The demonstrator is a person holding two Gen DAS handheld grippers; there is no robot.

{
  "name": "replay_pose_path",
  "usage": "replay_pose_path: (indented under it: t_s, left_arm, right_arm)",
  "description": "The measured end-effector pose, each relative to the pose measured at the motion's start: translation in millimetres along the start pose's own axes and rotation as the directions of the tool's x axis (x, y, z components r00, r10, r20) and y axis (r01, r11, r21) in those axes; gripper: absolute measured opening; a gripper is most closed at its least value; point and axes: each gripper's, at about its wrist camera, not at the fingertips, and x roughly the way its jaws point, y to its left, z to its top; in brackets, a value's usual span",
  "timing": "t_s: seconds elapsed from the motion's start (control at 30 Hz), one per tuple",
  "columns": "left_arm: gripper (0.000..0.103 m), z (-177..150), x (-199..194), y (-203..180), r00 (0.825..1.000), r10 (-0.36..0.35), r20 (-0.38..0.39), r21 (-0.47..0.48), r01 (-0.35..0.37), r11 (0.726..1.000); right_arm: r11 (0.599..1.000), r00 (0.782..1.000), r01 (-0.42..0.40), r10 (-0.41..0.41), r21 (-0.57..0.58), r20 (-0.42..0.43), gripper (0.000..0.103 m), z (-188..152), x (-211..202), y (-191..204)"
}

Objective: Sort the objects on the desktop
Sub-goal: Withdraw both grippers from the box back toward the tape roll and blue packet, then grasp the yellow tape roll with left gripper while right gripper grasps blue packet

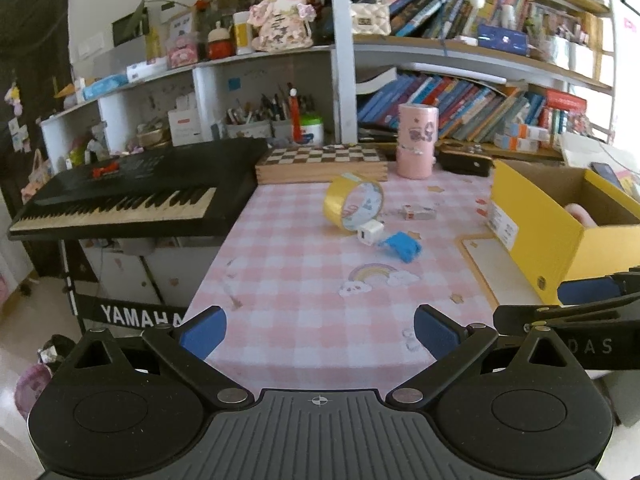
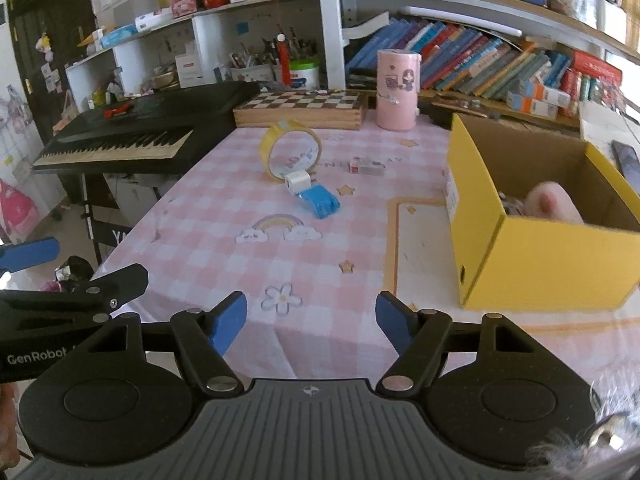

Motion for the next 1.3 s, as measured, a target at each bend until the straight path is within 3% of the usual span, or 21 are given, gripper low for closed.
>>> replay_pose_path:
  t_s: [0.67, 1.3]
  left_arm:
    - [0.101, 74, 91, 1, 0.995, 0.099, 0.010, -0.079, -0.097, 0.992]
    - [0.101, 102, 145, -5, 0.986, 0.158, -0.049, -0.083, -0.162, 0.983]
  right_arm:
    - [0.994, 0.996, -0.091, 0.092, -0.052, 0.006, 0.070, 96, 98, -29]
    - [0.973, 0.977, -0.183, 0.164, -0.138, -0.136, 0.070, 121, 176, -34]
